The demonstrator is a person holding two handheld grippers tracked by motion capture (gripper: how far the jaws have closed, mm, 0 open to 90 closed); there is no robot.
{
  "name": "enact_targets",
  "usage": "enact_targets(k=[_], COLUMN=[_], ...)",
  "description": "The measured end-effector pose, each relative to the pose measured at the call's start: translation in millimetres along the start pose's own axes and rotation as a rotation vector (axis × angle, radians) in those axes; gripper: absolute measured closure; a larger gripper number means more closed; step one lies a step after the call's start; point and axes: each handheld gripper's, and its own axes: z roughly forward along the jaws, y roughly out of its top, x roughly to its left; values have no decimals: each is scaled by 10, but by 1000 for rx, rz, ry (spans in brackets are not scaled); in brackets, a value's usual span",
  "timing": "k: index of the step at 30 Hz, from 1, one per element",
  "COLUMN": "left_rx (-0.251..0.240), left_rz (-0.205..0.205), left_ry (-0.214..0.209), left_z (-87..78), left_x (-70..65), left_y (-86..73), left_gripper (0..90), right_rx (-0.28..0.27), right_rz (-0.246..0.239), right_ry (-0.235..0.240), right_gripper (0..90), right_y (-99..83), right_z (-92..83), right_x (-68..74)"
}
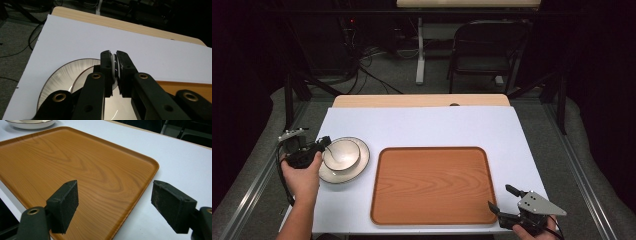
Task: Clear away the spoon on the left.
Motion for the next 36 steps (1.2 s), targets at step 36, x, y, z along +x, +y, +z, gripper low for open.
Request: enact_targets(k=[36], left_rx=[75], left_rz=[145], left_ry=[-112], left_z=[-365], left_x=[-403], left_y=[269], left_gripper=[842], right_rx=[0], right_rz=[-2], right_ry=[-2], right_gripper=[214], right_y=[1], right_z=[0], right_x=[2])
